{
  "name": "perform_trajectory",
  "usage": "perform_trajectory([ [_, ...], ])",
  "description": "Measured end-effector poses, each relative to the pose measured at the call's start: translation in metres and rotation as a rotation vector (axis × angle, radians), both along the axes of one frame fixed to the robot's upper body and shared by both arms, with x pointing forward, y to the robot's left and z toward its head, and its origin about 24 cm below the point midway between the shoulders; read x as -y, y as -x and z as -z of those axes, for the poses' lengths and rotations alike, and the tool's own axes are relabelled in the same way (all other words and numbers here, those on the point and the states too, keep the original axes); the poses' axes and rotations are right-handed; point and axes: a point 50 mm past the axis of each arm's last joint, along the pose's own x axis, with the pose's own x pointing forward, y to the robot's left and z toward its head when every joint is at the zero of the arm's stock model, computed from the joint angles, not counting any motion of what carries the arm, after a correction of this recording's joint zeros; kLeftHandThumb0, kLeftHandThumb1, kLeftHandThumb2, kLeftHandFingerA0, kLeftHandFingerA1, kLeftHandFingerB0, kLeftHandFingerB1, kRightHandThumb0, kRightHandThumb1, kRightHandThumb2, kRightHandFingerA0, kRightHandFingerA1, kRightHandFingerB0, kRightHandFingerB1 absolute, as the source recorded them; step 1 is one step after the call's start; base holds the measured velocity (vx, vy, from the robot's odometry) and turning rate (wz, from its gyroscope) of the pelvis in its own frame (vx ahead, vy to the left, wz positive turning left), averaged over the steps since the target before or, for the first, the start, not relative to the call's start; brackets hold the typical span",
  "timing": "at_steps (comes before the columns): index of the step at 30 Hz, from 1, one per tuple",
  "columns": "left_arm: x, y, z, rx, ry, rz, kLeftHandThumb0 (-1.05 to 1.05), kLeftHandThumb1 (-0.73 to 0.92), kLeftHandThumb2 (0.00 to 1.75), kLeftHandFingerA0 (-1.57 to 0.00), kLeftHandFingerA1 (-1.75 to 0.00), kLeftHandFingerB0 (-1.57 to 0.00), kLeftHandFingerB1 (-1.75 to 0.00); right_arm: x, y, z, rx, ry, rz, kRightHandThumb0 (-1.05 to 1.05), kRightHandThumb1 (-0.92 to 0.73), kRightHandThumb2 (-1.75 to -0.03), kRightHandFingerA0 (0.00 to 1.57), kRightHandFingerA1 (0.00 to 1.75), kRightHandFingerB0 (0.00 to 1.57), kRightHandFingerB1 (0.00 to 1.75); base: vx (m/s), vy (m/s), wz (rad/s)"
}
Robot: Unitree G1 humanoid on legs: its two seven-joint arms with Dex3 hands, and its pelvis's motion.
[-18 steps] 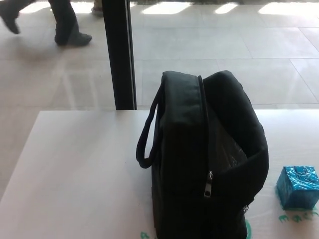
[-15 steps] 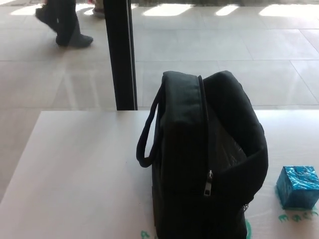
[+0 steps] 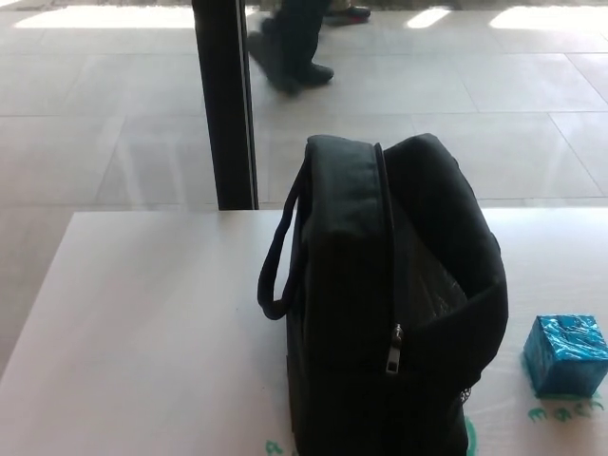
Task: The robot uses its right hand to pick up the cube kept on the middle of the desk and put it inside the bag next to it
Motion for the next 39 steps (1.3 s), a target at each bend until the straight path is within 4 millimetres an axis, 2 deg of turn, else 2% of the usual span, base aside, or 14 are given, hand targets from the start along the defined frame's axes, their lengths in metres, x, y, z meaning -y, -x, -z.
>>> perform_trajectory([
  [1, -0.001, 0.000, 0.000, -0.001, 0.000, 0.000, -0.84, 0.66, 0.59, -0.33, -0.54, -0.26, -0.42, 0.002, -0.006, -0.009, 0.029, 0.019, -0.001, -0.90, -0.74, -0.64, 0.26, 0.82, 0.23, 0.56, 0.00, 0.000, 0.00],
  [2, -0.001, 0.001, 0.000, -0.005, -0.001, 0.001, -0.84, 0.66, 0.59, -0.33, -0.54, -0.26, -0.42, 0.003, -0.014, -0.020, 0.067, 0.033, -0.008, -0.90, -0.74, -0.64, 0.26, 0.82, 0.23, 0.56, 0.00, 0.000, 0.00],
  [3, -0.001, 0.001, 0.000, -0.006, 0.000, 0.002, -0.83, 0.67, 0.59, -0.32, -0.53, -0.25, -0.41, 0.004, -0.019, -0.027, 0.094, 0.044, -0.014, -0.96, -0.58, -0.76, 0.32, 0.89, 0.24, 0.58, 0.00, 0.000, 0.00],
  [4, 0.000, 0.001, 0.001, -0.009, 0.000, 0.003, -0.83, 0.66, 0.59, -0.33, -0.54, -0.26, -0.42, 0.004, -0.027, -0.039, 0.134, 0.058, -0.027, -0.92, -0.72, -0.62, 0.28, 0.89, 0.27, 0.55, 0.00, 0.000, 0.00],
  [6, 0.000, 0.001, 0.001, -0.008, 0.000, 0.004, -0.83, 0.66, 0.59, -0.33, -0.55, -0.25, -0.42, 0.001, -0.043, -0.060, 0.197, 0.082, -0.058, -0.97, -0.63, -0.71, 0.26, 0.76, 0.26, 0.57, 0.00, 0.000, 0.00],
  [7, 0.000, 0.001, 0.001, -0.007, 0.000, 0.004, -0.84, 0.65, 0.59, -0.35, -0.56, -0.25, -0.42, 0.000, -0.049, -0.069, 0.221, 0.094, -0.073, -0.87, -0.57, -1.01, 0.29, 0.71, 0.14, 0.53, 0.00, 0.000, 0.00],
  [8, 0.000, 0.001, 0.000, -0.006, 0.000, 0.004, -0.87, 0.48, 0.86, -0.31, -0.59, -0.25, -0.50, -0.002, -0.055, -0.078, 0.244, 0.105, -0.089, -0.90, -0.75, -0.63, 0.17, 0.59, 0.17, 0.44, 0.00, 0.000, 0.00],
  [9, 0.000, 0.001, 0.001, -0.007, 0.000, 0.003, -0.86, 0.65, 0.60, -0.33, -0.55, -0.25, -0.43, -0.005, -0.061, -0.085, 0.261, 0.114, -0.109, -0.82, -0.60, -0.95, 0.12, 0.53, 0.10, 0.45, 0.00, 0.000, 0.00],
  [11, -0.001, 0.002, 0.002, -0.012, 0.002, 0.001, -0.85, 0.66, 0.60, -0.34, -0.55, -0.26, -0.42, -0.016, -0.072, -0.097, 0.287, 0.136, -0.166, -0.82, -0.60, -0.96, 0.06, 0.44, 0.09, 0.33, 0.00, 0.000, 0.00],
  [15, 0.000, 0.003, 0.003, -0.018, 0.004, 0.001, -0.85, 0.65, 0.60, -0.34, -0.54, -0.26, -0.42, -0.049, -0.101, -0.118, 0.306, 0.178, -0.333, -0.81, -0.59, -0.98, 0.02, 0.35, 0.12, 0.31, 0.00, 0.000, 0.00],
  [17, 0.000, 0.002, 0.002, -0.017, 0.004, 0.002, -0.86, 0.65, 0.59, -0.34, -0.54, -0.28, -0.43, -0.064, -0.112, -0.123, 0.293, 0.189, -0.411, -0.89, -0.64, -1.02, 0.00, 0.25, 0.04, 0.23, 0.00, 0.000, 0.00],
  [21, 0.000, 0.003, 0.003, -0.019, 0.006, 0.001, -0.86, 0.64, 0.60, -0.33, -0.54, -0.26, -0.41, -0.094, -0.130, -0.119, 0.202, 0.221, -0.555, -0.88, -0.63, -1.02, 0.01, 0.24, 0.10, 0.23, 0.00, 0.000, 0.00],
  [29, -0.001, 0.003, 0.002, -0.021, 0.003, 0.002, -0.84, 0.65, 0.60, -0.34, -0.54, -0.27, -0.42, -0.137, -0.137, -0.105, 0.049, 0.308, -0.750, -0.97, -0.67, -1.09, 0.06, 0.30, 0.05, 0.15, 0.00, 0.000, 0.00],
  [39, -0.003, 0.004, 0.002, -0.026, -0.001, 0.001, -0.86, 0.64, 0.60, -0.34, -0.53, -0.26, -0.40, -0.168, -0.137, -0.084, -0.082, 0.414, -0.911, -0.83, -0.61, -1.03, 0.01, 0.33, 0.03, 0.22, 0.00, 0.000, 0.00],
])
